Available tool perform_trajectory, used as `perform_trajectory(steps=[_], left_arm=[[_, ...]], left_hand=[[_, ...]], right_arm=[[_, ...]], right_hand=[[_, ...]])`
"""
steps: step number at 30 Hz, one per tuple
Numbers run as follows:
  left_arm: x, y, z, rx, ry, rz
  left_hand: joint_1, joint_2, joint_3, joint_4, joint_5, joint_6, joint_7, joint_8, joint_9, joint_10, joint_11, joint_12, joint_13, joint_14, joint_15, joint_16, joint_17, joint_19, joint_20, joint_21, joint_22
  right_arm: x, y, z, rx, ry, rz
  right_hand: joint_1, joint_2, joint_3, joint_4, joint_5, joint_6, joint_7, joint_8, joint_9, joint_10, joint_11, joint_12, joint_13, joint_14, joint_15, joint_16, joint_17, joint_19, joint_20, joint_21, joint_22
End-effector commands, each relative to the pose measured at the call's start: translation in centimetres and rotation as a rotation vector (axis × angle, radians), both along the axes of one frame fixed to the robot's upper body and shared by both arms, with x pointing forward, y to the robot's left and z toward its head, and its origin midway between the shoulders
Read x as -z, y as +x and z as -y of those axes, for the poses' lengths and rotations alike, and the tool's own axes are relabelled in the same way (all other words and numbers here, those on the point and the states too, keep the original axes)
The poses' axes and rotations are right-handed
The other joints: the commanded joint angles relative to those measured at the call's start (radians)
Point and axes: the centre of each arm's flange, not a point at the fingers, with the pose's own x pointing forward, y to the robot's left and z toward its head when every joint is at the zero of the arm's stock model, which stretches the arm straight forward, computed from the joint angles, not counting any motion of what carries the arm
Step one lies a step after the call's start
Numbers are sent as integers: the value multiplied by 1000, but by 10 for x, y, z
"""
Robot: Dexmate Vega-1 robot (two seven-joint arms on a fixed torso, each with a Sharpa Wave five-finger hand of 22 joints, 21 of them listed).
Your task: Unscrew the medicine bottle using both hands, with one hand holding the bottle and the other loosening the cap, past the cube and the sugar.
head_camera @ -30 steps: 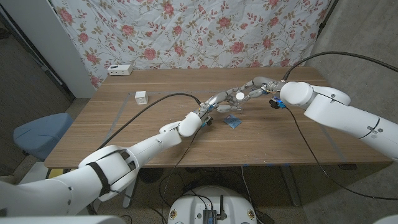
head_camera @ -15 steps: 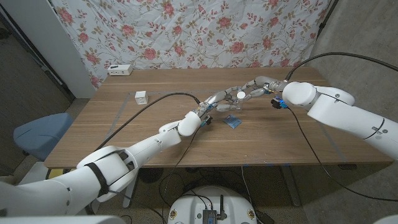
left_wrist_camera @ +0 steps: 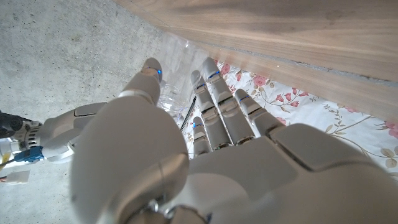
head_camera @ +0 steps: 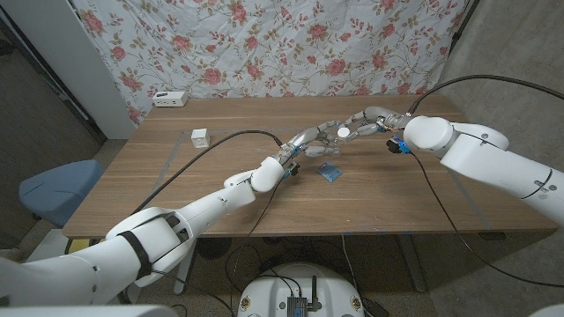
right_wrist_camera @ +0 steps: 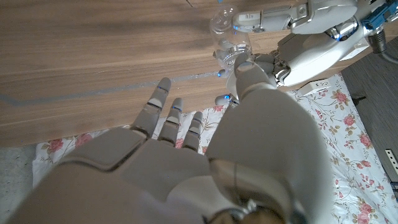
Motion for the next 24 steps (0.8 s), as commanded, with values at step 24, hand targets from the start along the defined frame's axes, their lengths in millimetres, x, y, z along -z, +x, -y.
perform_trajectory(steps=[24], left_arm=[[-3, -11, -12, -44, -28, 33]], left_hand=[[6, 13, 11, 6, 6, 8, -3, -1, 1, 72, -71, 4, 2, 11, -82, 2, 3, 6, -119, -2, 0]], right_arm=[[1, -11, 38, 49, 127, 25]], right_hand=[[-16, -5, -13, -2, -4, 16, 22, 0, 5, 9, 14, 6, 2, 11, 11, 9, -1, 23, 11, 11, 1]])
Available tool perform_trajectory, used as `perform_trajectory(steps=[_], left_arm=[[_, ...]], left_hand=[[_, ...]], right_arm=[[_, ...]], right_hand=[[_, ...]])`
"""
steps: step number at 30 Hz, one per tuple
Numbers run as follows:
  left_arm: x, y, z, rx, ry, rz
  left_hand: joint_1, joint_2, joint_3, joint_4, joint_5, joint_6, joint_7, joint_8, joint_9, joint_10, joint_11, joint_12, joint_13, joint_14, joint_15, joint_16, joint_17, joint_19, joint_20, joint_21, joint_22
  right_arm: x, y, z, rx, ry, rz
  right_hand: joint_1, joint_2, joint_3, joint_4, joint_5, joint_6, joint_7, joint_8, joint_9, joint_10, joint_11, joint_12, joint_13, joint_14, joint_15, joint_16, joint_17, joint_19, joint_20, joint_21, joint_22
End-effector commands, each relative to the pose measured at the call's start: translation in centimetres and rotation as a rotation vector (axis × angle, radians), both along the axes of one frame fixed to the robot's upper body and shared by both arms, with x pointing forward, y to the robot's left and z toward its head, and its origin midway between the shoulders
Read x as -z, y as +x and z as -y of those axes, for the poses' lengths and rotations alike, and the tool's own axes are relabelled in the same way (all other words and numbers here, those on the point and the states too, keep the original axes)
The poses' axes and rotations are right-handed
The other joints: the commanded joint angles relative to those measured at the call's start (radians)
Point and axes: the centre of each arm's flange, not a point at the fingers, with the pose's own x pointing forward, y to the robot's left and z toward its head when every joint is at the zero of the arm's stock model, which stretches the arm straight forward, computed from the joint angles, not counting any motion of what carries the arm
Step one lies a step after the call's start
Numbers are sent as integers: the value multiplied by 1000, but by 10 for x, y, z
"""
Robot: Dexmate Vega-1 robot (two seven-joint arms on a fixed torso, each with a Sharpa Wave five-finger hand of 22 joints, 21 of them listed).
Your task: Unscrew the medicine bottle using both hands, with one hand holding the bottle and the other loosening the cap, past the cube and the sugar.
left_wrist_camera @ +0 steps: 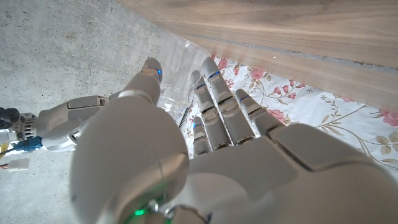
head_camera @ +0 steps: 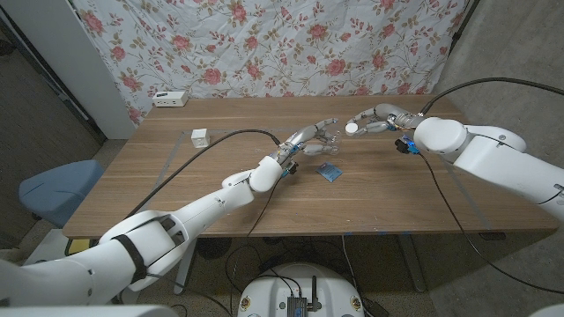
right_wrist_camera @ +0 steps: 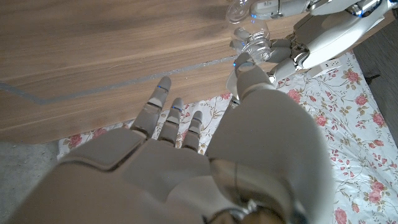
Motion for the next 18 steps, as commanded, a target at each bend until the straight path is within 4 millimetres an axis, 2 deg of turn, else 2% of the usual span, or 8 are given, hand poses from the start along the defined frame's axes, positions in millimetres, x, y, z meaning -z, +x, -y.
perform_trajectory(steps=[1, 7, 18], left_arm=[[1, -6, -6, -24, -15, 9], [-1, -12, -13, -44, -31, 22], [2, -26, -18, -61, -22, 43]], left_hand=[[6, 13, 11, 6, 4, 8, -4, -1, 1, 73, -69, 7, 2, 11, -82, 2, 3, 6, -119, -2, 0], [6, 12, 11, 6, 4, 9, -3, 0, 1, 73, -64, 7, 2, 11, -82, 1, 3, 7, -119, -2, 0], [6, 12, 11, 6, 4, 11, -4, 0, 1, 72, -69, 7, 2, 10, -83, 1, 3, 6, -119, -2, 0]], right_arm=[[2, 0, 12, 11, 43, -6], [6, 0, 19, 22, 68, -16], [12, 3, 26, 33, 101, -22]], right_hand=[[-9, -2, -7, 1, -4, 16, 21, 5, 5, 0, 7, 6, 2, 7, 8, 9, -1, 8, 8, 3, 1], [-14, -6, -11, 2, -5, 18, 22, 4, 5, 2, 12, 6, 2, 10, 9, 10, -1, 12, 12, 4, 1], [-20, -7, -14, 2, -5, 23, 26, 4, 6, 5, 13, 6, 2, 14, 9, 11, -1, 17, 12, 4, 2]])
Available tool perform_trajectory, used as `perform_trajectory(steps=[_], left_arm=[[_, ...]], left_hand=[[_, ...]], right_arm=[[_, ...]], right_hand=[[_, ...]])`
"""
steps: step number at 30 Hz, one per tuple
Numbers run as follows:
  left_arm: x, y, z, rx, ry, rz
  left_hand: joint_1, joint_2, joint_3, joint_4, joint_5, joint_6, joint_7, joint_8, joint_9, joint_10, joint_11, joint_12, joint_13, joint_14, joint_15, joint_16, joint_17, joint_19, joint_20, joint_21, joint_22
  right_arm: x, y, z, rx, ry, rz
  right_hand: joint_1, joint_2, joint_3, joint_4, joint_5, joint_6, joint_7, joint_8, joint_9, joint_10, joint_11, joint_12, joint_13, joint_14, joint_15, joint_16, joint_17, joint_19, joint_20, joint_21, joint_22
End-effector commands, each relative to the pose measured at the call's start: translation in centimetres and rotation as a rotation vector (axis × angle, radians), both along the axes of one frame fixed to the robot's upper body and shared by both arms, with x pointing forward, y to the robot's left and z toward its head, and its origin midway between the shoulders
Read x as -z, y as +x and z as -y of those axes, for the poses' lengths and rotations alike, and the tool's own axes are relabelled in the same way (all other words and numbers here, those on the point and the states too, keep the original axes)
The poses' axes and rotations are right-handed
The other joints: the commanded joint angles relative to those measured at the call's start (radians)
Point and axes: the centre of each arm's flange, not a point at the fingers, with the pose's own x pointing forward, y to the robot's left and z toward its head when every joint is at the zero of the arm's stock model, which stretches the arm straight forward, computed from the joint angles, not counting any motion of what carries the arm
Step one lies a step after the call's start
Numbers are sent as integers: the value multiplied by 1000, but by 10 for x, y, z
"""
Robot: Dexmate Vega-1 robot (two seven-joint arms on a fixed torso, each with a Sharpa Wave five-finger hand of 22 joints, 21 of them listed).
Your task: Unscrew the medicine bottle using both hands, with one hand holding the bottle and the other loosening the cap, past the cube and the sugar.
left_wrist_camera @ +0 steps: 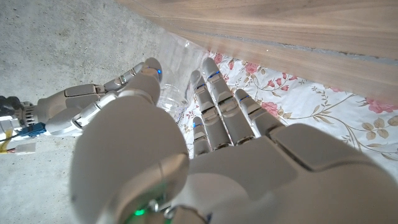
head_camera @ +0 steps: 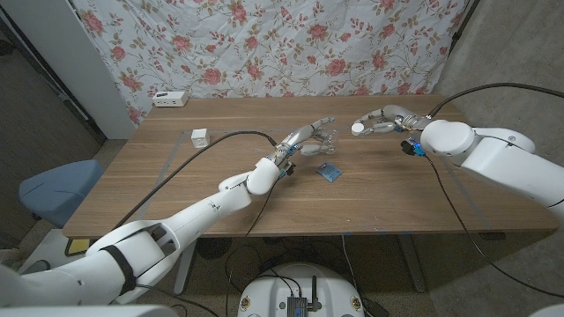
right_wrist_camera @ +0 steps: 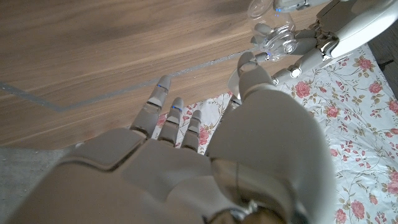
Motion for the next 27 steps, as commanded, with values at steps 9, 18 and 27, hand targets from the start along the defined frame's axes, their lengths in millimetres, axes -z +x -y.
perform_trajectory(steps=[9, 18, 27], left_arm=[[2, -21, -13, -45, -10, 33], [3, -27, -22, -66, -26, 39], [10, -31, -33, -95, -51, 19]], left_hand=[[5, 13, 11, 6, 4, 6, 0, -1, 1, 72, -71, 4, 2, 10, -83, 1, 3, 6, -119, -2, 0], [6, 12, 10, 6, 4, 6, 0, -1, 1, 73, -71, 5, 2, 8, -83, 1, 3, 10, -106, -1, 0], [7, 10, 9, 4, 4, 3, 0, -2, 1, 67, -62, 3, 3, 3, -83, -1, 2, 21, -93, 2, 0]], right_arm=[[8, 6, 14, 27, 63, -3], [9, 11, 15, 52, 91, 6], [11, 17, 17, 64, 115, 1]], right_hand=[[-9, 1, -6, -1, -6, 11, 16, 9, 1, 4, 2, 6, 2, 10, 7, 3, -1, 9, 4, 4, 2], [-11, 1, -7, -2, -5, 12, 16, 8, 1, 4, 2, 5, 3, 10, 7, 3, -1, 11, 4, 4, 2], [-16, -3, -11, -1, -6, 13, 18, 7, 1, 5, 5, 5, 3, 12, 8, 3, -2, 14, 4, 4, 2]])
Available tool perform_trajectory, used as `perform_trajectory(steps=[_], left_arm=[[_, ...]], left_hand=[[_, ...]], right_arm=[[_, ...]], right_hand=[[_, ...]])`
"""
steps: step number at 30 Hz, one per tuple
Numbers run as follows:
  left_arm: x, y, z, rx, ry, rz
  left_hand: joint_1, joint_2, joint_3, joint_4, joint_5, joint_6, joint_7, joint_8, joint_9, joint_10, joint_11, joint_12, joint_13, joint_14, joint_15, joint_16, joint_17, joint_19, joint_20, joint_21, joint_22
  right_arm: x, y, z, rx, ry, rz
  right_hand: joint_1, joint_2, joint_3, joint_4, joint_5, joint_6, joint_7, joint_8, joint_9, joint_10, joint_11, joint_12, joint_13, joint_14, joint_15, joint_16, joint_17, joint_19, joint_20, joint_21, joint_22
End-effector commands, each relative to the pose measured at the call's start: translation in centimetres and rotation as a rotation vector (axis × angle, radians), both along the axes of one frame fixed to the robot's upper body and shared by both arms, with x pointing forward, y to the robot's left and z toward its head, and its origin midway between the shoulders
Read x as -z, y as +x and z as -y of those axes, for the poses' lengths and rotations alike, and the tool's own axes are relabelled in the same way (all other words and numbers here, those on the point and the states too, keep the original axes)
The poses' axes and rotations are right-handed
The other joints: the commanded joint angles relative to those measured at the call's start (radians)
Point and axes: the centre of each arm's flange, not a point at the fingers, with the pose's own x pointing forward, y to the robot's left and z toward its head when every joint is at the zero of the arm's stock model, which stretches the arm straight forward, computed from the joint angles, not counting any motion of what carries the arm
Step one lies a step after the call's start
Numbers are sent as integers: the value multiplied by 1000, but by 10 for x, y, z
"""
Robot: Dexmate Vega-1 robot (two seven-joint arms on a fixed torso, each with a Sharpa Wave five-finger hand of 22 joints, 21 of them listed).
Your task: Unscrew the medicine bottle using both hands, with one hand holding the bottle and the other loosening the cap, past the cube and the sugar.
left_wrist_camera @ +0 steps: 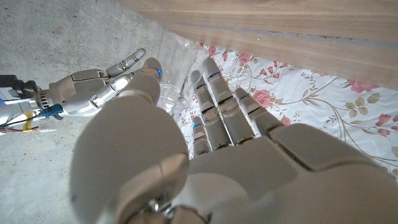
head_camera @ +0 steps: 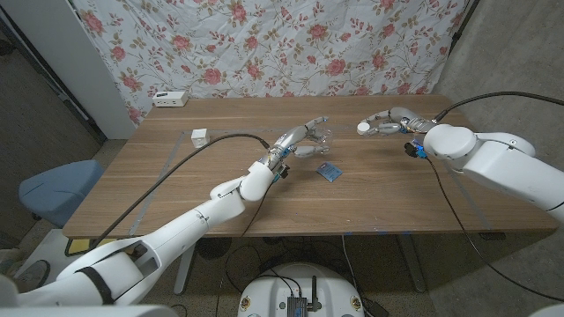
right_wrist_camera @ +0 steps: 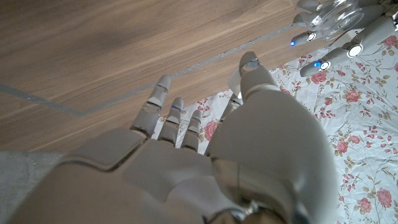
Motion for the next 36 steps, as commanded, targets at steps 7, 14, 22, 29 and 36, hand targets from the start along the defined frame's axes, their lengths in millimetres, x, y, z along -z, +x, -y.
perform_trajectory(steps=[7, 14, 22, 29, 36], left_arm=[[10, -10, -21, -58, -38, -11], [15, -12, -31, -88, -54, -13], [22, -13, -39, -125, -81, -14], [27, -11, -44, -143, -104, -14], [35, -8, -50, -175, -117, -18]], left_hand=[[9, 8, 9, 4, 6, 4, 0, -1, 2, 67, -68, 3, 3, -1, -84, -1, 2, 8, -86, 2, 0], [8, 6, 8, 4, 6, 2, 0, -2, 2, 65, -70, 2, 3, -10, -85, -4, 2, 7, -83, 1, 0], [5, -1, 4, 4, 6, -2, -4, -3, 2, 55, -76, -1, 3, -24, -85, -6, 1, -11, -66, -6, 1], [2, -1, 1, 6, 7, -3, -6, -2, 2, 56, -83, 1, 3, -29, -85, -5, 2, -16, -66, -6, 1], [6, -4, 0, 3, 8, -3, -9, -2, 2, 51, -87, -1, 3, -38, -90, -6, 2, -18, -65, -6, 1]], right_arm=[[9, 14, 3, 30, 52, -11], [14, 23, 3, 41, 76, -14], [20, 31, 4, 44, 100, -28], [26, 35, 6, 60, 124, -27], [32, 40, 7, 74, 155, -31]], right_hand=[[-12, -3, -5, 2, -6, 10, 16, 2, 2, 4, 7, 4, 3, 9, 3, 4, 3, 12, -5, 4, 2], [-16, -3, -7, 2, -6, 11, 15, 2, 3, 5, 6, 4, 3, 11, 2, 4, 4, 12, -18, 3, 2], [-20, -2, -8, 2, -6, 14, 15, 1, 3, 5, 4, 4, 3, 12, 0, 4, 4, 10, -40, 1, 2], [-22, -4, -10, 2, -6, 14, 16, 1, 3, 5, 6, 3, 3, 12, 0, 4, 4, 13, -42, 2, 2], [-28, -5, -13, 3, -7, 18, 18, 1, 4, 14, 13, 6, 3, 17, -2, 5, 4, 22, -46, 4, 2]])
